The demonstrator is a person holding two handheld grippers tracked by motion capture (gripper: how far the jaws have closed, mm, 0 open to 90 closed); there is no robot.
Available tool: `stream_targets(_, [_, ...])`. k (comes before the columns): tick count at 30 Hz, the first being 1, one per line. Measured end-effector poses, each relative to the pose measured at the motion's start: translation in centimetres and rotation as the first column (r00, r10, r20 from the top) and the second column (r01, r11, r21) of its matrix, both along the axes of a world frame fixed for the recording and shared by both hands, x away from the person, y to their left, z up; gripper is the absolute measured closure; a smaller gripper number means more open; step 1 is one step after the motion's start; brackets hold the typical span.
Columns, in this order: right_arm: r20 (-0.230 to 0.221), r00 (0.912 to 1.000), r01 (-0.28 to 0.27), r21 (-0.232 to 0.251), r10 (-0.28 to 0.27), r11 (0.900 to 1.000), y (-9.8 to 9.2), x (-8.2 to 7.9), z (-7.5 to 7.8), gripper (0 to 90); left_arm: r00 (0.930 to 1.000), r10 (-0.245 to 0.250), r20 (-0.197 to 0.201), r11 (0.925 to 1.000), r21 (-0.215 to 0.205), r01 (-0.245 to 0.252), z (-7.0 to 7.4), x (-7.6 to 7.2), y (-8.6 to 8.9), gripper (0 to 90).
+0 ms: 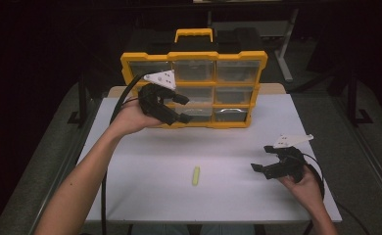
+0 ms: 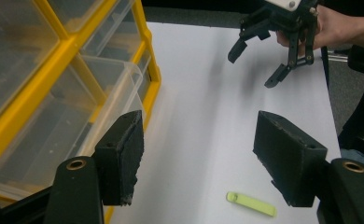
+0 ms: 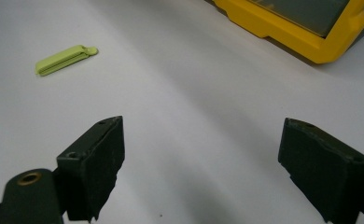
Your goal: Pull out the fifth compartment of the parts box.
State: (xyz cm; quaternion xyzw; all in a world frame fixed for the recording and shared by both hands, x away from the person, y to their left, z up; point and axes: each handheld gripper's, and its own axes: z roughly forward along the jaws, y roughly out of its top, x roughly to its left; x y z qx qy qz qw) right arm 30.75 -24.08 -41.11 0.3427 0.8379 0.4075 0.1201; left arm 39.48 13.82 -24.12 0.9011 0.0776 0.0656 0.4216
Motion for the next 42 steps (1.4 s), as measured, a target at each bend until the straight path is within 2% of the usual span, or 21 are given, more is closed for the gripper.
stream_targets(20, [-0.005,1.0000,-0.001,0.009,0.001,1.000,-0.1,0.0,0.0,13.6,0.9999,0.015,0.002,0.9999,-0.006,-0.015,0.9,1.5,0.0,33.3])
stream_targets(29, [-0.010,0.9999,0.003,0.012,-0.003,1.000,-0.2,0.1,0.0,13.6,0.9995,0.031,0.003,0.9994,-0.015,-0.031,1.0,3.8,-0.3,34.7])
stream_targets(36, [-0.016,0.9999,0.001,0.015,-0.001,1.000,-0.3,0.2,-0.1,13.6,0.9993,0.038,-0.002,0.9991,0.019,-0.038,0.4,5.5,-0.8,35.7])
stream_targets(42, [-0.013,0.9999,0.000,0.019,0.001,1.000,-0.4,0.2,-0.1,13.6,0.9984,0.049,-0.029,0.9974,0.054,-0.047,-0.6,6.3,-0.9,37.0])
